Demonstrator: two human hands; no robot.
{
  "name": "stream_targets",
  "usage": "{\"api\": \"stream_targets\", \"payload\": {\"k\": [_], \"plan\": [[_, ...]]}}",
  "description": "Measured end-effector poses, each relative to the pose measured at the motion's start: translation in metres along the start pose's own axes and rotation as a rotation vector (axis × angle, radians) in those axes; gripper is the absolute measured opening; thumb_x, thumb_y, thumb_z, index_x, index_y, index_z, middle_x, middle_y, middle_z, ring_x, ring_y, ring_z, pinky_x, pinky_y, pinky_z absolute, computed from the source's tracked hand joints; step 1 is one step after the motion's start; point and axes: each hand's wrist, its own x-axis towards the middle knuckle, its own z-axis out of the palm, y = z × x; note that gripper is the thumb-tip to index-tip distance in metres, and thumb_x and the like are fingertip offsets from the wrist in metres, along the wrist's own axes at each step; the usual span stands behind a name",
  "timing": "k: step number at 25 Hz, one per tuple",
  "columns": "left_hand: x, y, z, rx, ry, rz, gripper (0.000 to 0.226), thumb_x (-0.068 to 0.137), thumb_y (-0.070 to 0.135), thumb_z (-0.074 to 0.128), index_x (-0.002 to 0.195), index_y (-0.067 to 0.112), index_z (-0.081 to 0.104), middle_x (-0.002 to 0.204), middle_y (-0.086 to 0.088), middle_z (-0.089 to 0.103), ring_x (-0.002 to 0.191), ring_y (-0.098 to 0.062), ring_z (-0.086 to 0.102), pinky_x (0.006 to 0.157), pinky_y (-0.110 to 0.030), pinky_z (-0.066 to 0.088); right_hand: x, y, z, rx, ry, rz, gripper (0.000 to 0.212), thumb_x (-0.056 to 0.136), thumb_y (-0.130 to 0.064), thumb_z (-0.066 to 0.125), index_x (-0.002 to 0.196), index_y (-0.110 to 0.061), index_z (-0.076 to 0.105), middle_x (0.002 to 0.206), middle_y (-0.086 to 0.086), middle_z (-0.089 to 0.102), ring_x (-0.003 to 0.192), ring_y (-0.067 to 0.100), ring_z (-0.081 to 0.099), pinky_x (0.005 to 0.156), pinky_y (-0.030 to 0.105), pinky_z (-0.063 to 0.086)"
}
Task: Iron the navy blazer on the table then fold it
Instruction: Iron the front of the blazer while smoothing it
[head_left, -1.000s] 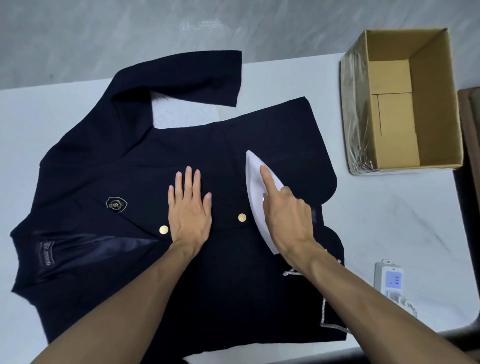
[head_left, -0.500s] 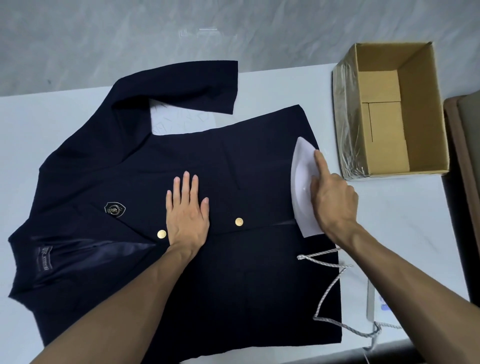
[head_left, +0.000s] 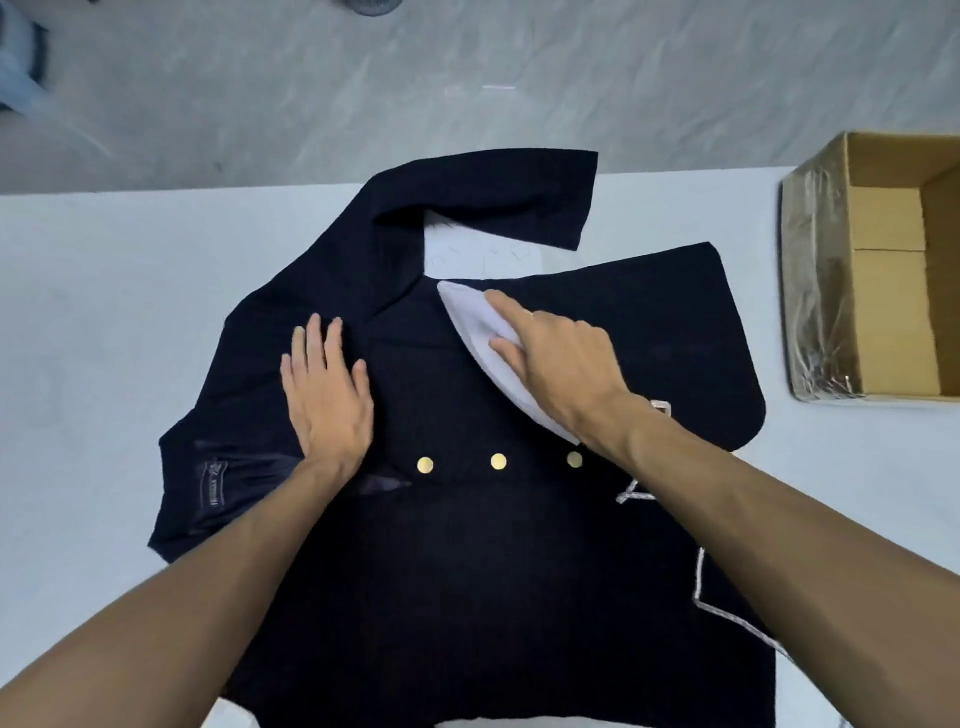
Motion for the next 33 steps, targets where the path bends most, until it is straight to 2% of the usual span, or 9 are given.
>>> {"api": "stream_targets", "payload": {"k": [3, 9, 12, 16, 19, 23, 26, 30, 33], "plan": [[0.042, -0.046, 0.001, 0.159, -0.108, 0.046, 0.056, 0.106, 0.035, 0.032, 0.157, 0.019, 0.018, 0.164, -0.013, 0.014, 0.151, -0.036, 0.009, 0.122, -0.053, 0.011, 0.029, -0.068, 0.031, -0.148, -0.024, -0.170, 0.053, 0.103, -0.038, 0.040, 0.150, -0.040, 0.016, 0.088, 0.002, 0.064, 0.060, 0.025, 0.050, 0.054, 0.033, 0.032], [0.050, -0.051, 0.026, 0.187, -0.148, 0.054, 0.059, 0.104, 0.049, 0.025, 0.158, 0.030, 0.010, 0.164, -0.019, 0.003, 0.151, -0.040, -0.004, 0.120, -0.055, -0.004, 0.039, -0.092, 0.064, -0.276, 0.086, -0.068, 0.076, 0.075, -0.025, 0.078, 0.141, -0.038, 0.042, 0.054, -0.001, 0.029, 0.036, 0.015, 0.003, 0.042, 0.025, 0.001], [0.052, -0.052, 0.024, 0.167, -0.142, 0.058, 0.059, 0.104, 0.050, 0.023, 0.158, 0.030, 0.014, 0.164, -0.018, 0.005, 0.151, -0.039, -0.004, 0.121, -0.055, -0.002, 0.038, -0.078, 0.057, -0.249, 0.045, 0.003, 0.075, 0.081, -0.020, 0.073, 0.143, -0.038, 0.034, 0.059, 0.000, 0.036, 0.035, 0.016, 0.011, 0.041, 0.025, 0.003], [0.051, -0.052, 0.023, 0.183, -0.162, 0.063, 0.058, 0.104, 0.050, 0.021, 0.158, 0.030, 0.012, 0.164, -0.018, 0.004, 0.151, -0.039, -0.006, 0.121, -0.055, -0.003, 0.039, -0.039, 0.040, -0.075, -0.010, 0.227, 0.062, 0.102, -0.017, 0.042, 0.151, -0.042, 0.013, 0.077, 0.003, 0.049, 0.054, 0.024, 0.046, 0.053, 0.033, 0.031], [0.053, -0.051, 0.024, 0.168, -0.168, 0.080, 0.058, 0.104, 0.048, 0.023, 0.158, 0.029, 0.014, 0.164, -0.019, 0.004, 0.151, -0.039, -0.006, 0.121, -0.056, -0.004, 0.047, -0.034, 0.030, -0.028, 0.030, 0.352, 0.060, 0.104, -0.019, 0.037, 0.153, -0.039, 0.011, 0.077, 0.004, 0.050, 0.059, 0.024, 0.045, 0.060, 0.035, 0.033], [0.051, -0.041, 0.017, 0.106, -0.127, 0.039, 0.056, 0.104, 0.034, 0.037, 0.156, 0.021, 0.023, 0.162, -0.024, 0.006, 0.151, -0.042, -0.002, 0.121, -0.058, 0.002, 0.044, -0.062, 0.031, -0.001, -0.040, 0.221, 0.054, 0.105, -0.026, 0.032, 0.152, -0.040, 0.010, 0.085, 0.006, 0.049, 0.062, 0.026, 0.046, 0.060, 0.036, 0.034], [0.039, 0.012, 0.013, -0.003, -0.063, 0.284, 0.054, 0.101, 0.021, 0.040, 0.153, 0.011, 0.029, 0.161, -0.023, 0.014, 0.152, -0.036, 0.008, 0.124, -0.049, 0.009, 0.045, -0.052, 0.030, -0.060, -0.048, 0.222, 0.054, 0.105, -0.026, 0.033, 0.152, -0.039, 0.010, 0.081, 0.005, 0.048, 0.058, 0.024, 0.044, 0.055, 0.035, 0.031], [0.027, 0.074, 0.045, 0.037, -0.184, 0.275, 0.062, 0.105, 0.042, 0.021, 0.158, 0.011, 0.014, 0.165, -0.016, 0.006, 0.153, -0.028, 0.003, 0.124, -0.046, 0.011, 0.040, -0.015, 0.021, -0.112, -0.061, 0.317, 0.064, 0.102, -0.012, 0.038, 0.153, -0.037, 0.008, 0.078, 0.005, 0.047, 0.049, 0.019, 0.037, 0.054, 0.035, 0.031], [0.028, 0.072, 0.060, 0.196, -0.192, 0.243, 0.066, 0.104, 0.049, 0.012, 0.157, 0.012, 0.004, 0.165, -0.017, 0.003, 0.153, -0.030, 0.001, 0.124, -0.047, 0.007, 0.036, 0.023, 0.014, -0.078, -0.036, 0.386, 0.057, 0.104, -0.020, 0.035, 0.153, -0.038, 0.011, 0.075, 0.004, 0.045, 0.048, 0.018, 0.031, 0.056, 0.035, 0.030]]}}
